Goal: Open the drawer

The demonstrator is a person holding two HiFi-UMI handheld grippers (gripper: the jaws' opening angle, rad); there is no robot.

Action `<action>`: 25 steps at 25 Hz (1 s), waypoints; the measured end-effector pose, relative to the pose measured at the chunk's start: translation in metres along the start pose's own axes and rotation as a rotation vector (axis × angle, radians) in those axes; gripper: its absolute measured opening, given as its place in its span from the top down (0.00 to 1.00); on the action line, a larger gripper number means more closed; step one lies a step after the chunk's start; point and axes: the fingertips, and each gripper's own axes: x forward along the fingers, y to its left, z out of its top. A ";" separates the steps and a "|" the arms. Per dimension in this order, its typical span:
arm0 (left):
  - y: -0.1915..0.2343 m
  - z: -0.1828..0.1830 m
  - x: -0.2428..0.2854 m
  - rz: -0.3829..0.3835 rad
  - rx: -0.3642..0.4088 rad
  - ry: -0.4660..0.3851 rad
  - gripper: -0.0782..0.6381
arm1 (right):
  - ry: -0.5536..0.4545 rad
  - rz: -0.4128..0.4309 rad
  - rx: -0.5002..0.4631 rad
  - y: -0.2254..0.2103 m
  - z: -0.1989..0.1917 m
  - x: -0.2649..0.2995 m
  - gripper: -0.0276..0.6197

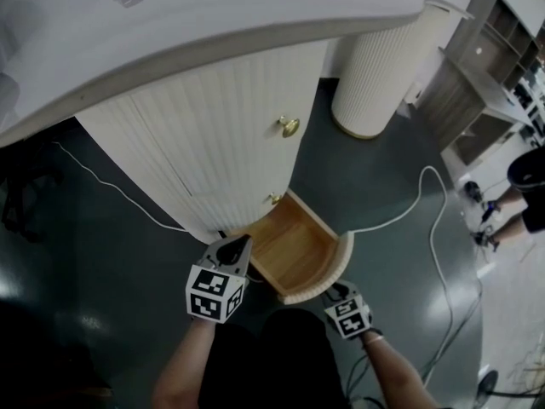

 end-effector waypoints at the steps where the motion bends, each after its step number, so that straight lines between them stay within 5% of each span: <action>1: 0.000 0.000 0.000 0.000 0.000 0.000 0.89 | 0.006 0.000 0.003 0.000 -0.001 0.000 0.79; 7: 0.000 0.001 0.000 -0.001 0.008 0.002 0.89 | 0.053 0.004 -0.015 0.003 -0.011 -0.004 0.79; 8: 0.001 0.001 -0.001 -0.001 0.008 0.001 0.89 | 0.078 -0.007 -0.020 0.003 -0.019 -0.005 0.89; 10: 0.000 -0.001 -0.003 -0.004 0.003 0.001 0.89 | 0.083 -0.045 0.025 0.001 -0.035 -0.013 0.91; 15: 0.002 -0.001 -0.002 -0.009 -0.009 -0.004 0.89 | -0.076 -0.092 0.269 -0.015 0.000 -0.040 0.91; 25: 0.005 0.005 -0.003 -0.002 -0.017 -0.021 0.89 | -0.351 -0.140 0.351 -0.036 0.097 -0.111 0.95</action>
